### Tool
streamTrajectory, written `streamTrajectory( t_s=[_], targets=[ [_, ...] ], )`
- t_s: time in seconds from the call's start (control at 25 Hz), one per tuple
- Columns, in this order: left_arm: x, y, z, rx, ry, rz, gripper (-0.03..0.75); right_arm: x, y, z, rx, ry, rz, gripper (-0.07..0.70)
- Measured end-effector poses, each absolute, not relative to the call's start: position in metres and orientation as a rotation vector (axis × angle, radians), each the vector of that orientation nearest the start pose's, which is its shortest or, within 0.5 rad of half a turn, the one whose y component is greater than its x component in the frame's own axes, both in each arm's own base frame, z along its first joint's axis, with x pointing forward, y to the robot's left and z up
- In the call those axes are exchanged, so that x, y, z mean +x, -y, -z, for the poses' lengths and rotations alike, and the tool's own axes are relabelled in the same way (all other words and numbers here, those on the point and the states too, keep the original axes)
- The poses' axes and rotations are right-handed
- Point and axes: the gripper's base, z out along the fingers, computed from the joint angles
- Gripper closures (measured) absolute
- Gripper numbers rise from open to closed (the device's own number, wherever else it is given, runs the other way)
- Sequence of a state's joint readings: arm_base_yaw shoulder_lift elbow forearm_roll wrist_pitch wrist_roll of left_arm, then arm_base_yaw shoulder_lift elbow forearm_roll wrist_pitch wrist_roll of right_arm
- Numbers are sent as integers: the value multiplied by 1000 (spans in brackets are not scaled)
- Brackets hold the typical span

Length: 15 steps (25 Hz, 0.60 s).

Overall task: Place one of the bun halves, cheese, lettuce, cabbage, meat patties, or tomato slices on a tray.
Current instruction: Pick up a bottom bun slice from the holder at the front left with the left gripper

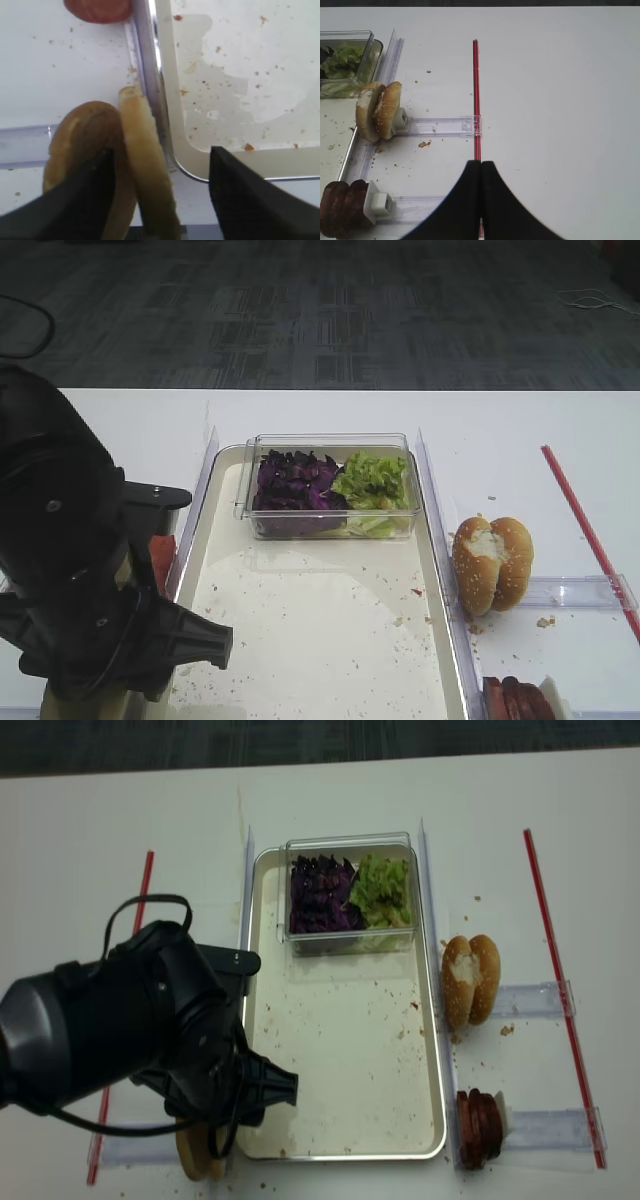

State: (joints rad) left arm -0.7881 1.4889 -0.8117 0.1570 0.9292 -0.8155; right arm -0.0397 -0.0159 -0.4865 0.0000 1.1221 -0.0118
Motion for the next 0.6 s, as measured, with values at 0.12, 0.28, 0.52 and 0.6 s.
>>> streamTrajectory(
  t_s=[0.12,0.28,0.52,0.6],
  targets=[
    [180,158,-196,73,-3024,-110,341,-8,0,-269,29,-2103,31,323],
    [180,157,-196,76,-3025,-118,386,-8,0,-269,29,-2103,31,323],
    [180,157,-196,81,-3025,-121,498,-8,0,-269,29,-2103,31,323],
    [180,156,-196,81,-3027,-124,538,-8,0,-269,29,-2103,31,323]
  ],
)
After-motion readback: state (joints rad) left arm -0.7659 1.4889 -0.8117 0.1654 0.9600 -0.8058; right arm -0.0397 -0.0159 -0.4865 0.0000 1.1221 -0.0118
